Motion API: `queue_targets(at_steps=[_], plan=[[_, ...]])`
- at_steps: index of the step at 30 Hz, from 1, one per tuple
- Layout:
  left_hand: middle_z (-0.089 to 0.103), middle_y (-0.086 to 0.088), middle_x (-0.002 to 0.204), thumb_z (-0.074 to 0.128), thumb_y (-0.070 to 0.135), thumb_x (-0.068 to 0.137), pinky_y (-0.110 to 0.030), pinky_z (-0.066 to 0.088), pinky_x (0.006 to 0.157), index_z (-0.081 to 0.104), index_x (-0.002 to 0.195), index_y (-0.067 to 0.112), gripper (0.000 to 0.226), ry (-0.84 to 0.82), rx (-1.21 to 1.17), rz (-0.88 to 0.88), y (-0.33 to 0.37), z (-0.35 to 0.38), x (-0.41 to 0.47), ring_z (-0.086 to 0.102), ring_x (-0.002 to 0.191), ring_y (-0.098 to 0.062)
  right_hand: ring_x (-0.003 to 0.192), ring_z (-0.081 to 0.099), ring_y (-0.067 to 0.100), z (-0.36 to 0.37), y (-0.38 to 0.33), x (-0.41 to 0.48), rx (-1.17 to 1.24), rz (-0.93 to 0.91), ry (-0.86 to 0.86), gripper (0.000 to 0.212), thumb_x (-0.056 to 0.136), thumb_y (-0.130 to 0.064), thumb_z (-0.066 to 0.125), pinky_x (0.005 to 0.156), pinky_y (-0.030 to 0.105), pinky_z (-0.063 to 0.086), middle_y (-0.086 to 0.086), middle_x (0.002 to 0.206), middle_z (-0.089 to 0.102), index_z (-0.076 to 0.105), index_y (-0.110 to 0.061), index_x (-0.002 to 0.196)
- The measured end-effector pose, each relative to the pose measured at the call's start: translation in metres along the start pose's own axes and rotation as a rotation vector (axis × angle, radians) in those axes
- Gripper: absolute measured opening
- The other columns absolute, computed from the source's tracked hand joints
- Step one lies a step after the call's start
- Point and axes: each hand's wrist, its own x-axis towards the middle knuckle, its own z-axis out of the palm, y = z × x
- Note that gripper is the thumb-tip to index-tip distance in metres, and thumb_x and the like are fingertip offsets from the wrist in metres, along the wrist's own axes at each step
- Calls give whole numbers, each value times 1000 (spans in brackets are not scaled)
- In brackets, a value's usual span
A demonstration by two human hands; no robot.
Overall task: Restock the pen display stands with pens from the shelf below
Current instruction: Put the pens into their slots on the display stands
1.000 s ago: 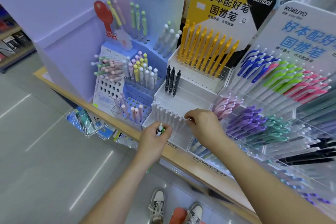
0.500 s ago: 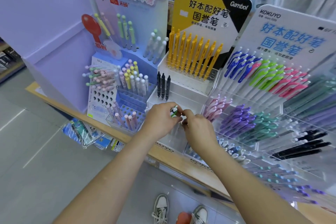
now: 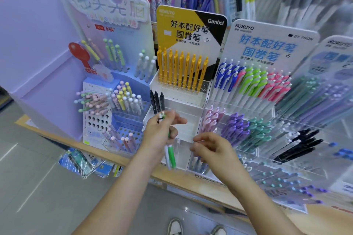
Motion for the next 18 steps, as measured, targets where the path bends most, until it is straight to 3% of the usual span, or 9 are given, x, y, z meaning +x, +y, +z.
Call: queue_targets(at_steps=[2, 4, 8, 11, 14, 16, 18], plan=[[67, -9, 75, 48, 28, 99, -16, 28, 36, 53, 82, 11, 24, -50, -425, -143, 13, 17, -16, 40, 45, -10, 83, 67, 14, -1, -8, -9, 167, 120, -194, 16, 98, -26, 56, 74, 27, 51, 6, 91, 74, 67, -16, 103], [65, -10, 71, 46, 30, 100, -17, 33, 38, 52, 82, 12, 26, -94, -506, -160, 19, 31, -26, 43, 48, -10, 80, 68, 18, -1, -12, -18, 219, 107, -293, 24, 100, -26, 52, 73, 28, 51, 13, 92, 74, 66, -8, 108], [67, -8, 77, 46, 37, 97, -22, 47, 57, 58, 86, 10, 31, -195, -305, -39, 31, 48, -34, 54, 61, -11, 62, 63, 16, -12, -16, -31, 261, 3, -190, 16, 99, -14, 54, 58, 24, 46, 9, 78, 72, 66, -8, 107], [60, 0, 80, 56, 50, 86, -25, 46, 65, 65, 101, 14, 40, -261, -15, 94, 42, 58, -37, 56, 71, -11, 56, 59, 15, -27, -18, -40, 334, -43, -105, 15, 97, -11, 54, 54, 22, 44, 9, 75, 70, 68, -7, 103], [63, -3, 74, 71, 35, 74, -25, 43, 56, 62, 104, 13, 39, -308, -7, 151, 51, 69, -40, 51, 62, -16, 54, 58, 13, -45, -19, -50, 384, -93, 11, 15, 97, -8, 54, 54, 21, 46, 8, 73, 70, 67, -5, 102], [69, -12, 79, 74, 26, 67, -25, 47, 55, 63, 98, 10, 36, -317, -40, 171, 55, 80, -42, 58, 61, -16, 55, 59, 14, -57, -18, -58, 398, -115, 64, 14, 97, -8, 54, 54, 21, 46, 8, 73, 70, 66, -4, 103], [71, -10, 78, 74, 18, 64, -25, 54, 59, 66, 89, 8, 28, -327, -63, 188, 57, 92, -43, 65, 65, -17, 56, 61, 15, -67, -18, -66, 426, -125, 83, 15, 95, -11, 55, 55, 23, 48, 11, 75, 71, 65, -3, 102]])
